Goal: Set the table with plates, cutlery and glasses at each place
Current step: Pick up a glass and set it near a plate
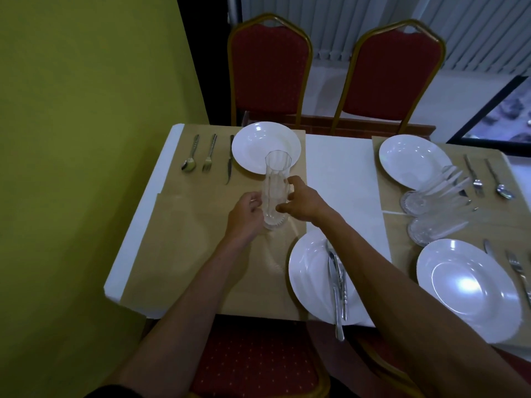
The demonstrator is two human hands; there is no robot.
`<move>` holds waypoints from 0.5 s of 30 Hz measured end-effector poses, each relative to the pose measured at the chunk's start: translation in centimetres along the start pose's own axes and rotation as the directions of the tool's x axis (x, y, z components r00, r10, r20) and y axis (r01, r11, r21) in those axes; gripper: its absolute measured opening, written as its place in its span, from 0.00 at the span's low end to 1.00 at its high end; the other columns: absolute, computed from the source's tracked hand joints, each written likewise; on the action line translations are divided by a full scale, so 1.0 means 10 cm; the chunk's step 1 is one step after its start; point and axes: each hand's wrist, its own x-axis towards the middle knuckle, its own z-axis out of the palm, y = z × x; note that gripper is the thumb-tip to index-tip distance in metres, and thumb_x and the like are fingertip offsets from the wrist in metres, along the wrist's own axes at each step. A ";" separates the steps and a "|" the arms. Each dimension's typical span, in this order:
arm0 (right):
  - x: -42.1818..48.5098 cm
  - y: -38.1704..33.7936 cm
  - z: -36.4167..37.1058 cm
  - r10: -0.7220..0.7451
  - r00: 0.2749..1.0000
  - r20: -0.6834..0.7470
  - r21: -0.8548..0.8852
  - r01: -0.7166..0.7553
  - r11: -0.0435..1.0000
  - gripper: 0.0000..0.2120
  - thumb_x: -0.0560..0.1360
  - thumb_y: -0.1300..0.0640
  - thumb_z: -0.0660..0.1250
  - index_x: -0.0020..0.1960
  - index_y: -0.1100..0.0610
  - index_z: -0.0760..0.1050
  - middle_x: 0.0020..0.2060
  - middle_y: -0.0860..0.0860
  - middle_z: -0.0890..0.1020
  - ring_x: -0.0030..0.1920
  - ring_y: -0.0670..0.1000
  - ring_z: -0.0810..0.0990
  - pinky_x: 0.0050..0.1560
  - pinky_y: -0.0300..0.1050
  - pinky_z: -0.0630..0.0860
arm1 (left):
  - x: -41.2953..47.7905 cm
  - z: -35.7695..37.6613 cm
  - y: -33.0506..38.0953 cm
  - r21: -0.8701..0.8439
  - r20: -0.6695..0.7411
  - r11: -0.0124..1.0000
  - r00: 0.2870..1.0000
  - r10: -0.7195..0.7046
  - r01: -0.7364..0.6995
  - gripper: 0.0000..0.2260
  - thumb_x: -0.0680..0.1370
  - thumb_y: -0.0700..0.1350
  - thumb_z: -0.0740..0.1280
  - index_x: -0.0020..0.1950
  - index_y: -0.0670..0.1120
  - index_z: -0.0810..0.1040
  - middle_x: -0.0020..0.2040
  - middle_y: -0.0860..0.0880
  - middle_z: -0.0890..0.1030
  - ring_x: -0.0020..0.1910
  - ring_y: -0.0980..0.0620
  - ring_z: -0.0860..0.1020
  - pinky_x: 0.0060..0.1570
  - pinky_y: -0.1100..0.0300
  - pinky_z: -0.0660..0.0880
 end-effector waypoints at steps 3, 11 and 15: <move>-0.13 0.12 -0.09 0.036 0.999 -0.019 0.030 -0.035 0.999 0.37 0.73 0.55 0.75 0.75 0.54 0.59 0.63 0.56 0.77 0.58 0.58 0.79 0.55 0.48 0.78 | -0.06 0.07 -0.12 0.011 -0.002 0.997 0.998 -0.070 0.070 0.18 0.81 0.43 0.61 0.71 0.50 0.70 0.63 0.51 0.79 0.57 0.49 0.79 0.57 0.49 0.79; -0.70 1.05 -0.47 0.235 0.972 -0.028 -0.021 -0.236 0.972 0.10 0.72 0.53 0.74 0.51 0.54 0.80 0.45 0.53 0.85 0.42 0.52 0.85 0.52 0.52 0.82 | -0.57 0.60 -0.58 0.093 0.170 0.988 0.976 -0.136 0.121 0.10 0.77 0.40 0.62 0.50 0.47 0.83 0.44 0.51 0.83 0.42 0.53 0.80 0.45 0.60 0.76; -0.97 1.39 -0.56 0.303 0.953 0.018 -0.093 -0.300 0.949 0.10 0.75 0.53 0.70 0.40 0.58 0.82 0.36 0.56 0.86 0.38 0.54 0.86 0.39 0.46 0.83 | -0.74 0.93 -0.55 0.060 0.288 0.986 0.943 -0.166 0.155 0.09 0.78 0.38 0.63 0.43 0.46 0.82 0.40 0.46 0.84 0.37 0.51 0.82 0.44 0.51 0.82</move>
